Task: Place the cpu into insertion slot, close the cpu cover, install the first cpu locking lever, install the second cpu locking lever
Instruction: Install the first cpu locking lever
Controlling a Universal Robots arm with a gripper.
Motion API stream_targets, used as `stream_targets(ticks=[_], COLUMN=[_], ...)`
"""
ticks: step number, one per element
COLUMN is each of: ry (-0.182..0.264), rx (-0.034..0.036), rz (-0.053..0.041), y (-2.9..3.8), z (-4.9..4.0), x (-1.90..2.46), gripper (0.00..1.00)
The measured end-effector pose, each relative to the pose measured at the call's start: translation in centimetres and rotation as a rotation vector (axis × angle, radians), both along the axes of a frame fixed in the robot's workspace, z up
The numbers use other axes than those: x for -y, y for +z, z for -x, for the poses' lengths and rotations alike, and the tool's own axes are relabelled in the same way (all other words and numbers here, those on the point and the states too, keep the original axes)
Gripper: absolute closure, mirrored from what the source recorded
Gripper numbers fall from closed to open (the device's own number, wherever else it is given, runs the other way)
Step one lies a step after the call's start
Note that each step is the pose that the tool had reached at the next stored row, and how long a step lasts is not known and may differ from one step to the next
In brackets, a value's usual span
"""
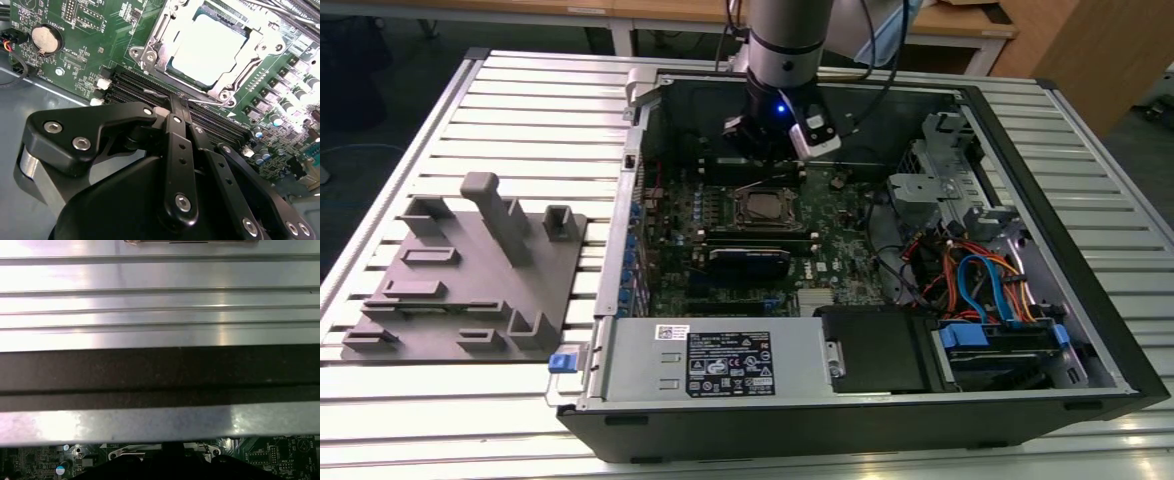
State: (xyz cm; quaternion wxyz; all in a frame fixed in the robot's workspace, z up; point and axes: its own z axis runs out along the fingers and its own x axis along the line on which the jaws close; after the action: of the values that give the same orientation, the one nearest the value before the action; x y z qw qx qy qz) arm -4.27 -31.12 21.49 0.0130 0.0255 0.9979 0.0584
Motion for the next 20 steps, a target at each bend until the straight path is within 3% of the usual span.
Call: stream_targets(ticks=[20], ry=[0.000], rx=[0.0001], rz=[-0.0002], y=[-0.45], z=[-0.79], x=[-0.01], gripper=[0.90])
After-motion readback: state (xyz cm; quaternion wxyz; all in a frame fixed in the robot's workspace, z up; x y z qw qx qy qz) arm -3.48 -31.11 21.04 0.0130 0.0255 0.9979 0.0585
